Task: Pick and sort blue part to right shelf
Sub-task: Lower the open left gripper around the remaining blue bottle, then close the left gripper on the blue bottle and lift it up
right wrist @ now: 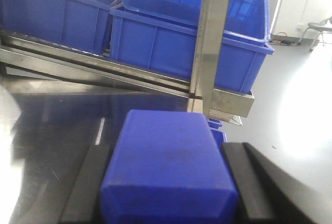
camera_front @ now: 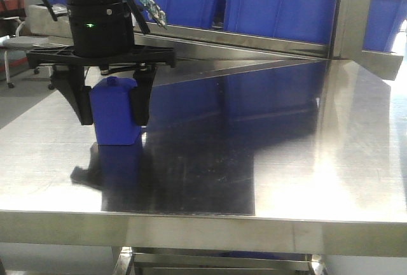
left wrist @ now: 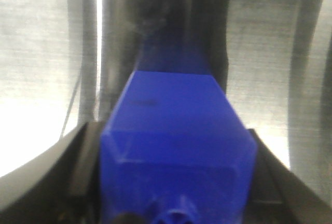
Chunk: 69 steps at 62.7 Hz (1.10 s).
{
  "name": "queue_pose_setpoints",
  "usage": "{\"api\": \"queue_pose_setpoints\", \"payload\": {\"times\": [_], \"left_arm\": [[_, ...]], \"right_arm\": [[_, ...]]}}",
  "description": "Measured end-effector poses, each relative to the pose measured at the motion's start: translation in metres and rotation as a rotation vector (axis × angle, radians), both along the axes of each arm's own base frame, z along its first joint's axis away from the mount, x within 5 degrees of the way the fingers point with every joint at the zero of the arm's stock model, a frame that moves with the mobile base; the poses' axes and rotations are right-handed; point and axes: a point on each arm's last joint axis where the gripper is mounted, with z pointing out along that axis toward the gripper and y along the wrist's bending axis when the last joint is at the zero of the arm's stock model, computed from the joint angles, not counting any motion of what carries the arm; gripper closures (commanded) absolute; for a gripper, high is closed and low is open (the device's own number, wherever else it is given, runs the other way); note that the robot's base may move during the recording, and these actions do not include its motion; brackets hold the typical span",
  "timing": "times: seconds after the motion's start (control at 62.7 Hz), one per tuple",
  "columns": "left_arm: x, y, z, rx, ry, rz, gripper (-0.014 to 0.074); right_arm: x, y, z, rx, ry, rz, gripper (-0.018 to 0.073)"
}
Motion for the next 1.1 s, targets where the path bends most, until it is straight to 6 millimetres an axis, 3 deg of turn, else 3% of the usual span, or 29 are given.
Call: {"api": "queue_pose_setpoints", "payload": {"times": [0.271, 0.654, 0.926, 1.101], "left_arm": [[-0.004, 0.002, 0.013, -0.025, -0.020, -0.024, 0.0265], [-0.047, 0.010, 0.089, -0.196, -0.156, -0.406, 0.0265], [-0.076, 0.033, 0.111, -0.220, -0.470, -0.551, 0.0265], [-0.096, 0.056, 0.110, -0.259, -0.664, -0.490, 0.0265]], "right_arm": [[0.000, 0.000, 0.000, 0.000, 0.000, 0.000, 0.0134], [0.000, 0.000, 0.000, 0.000, 0.000, 0.000, 0.0134], [0.000, 0.000, 0.000, 0.000, 0.000, 0.000, 0.0134], [0.000, 0.000, 0.000, 0.000, 0.000, 0.000, 0.0134]]}}
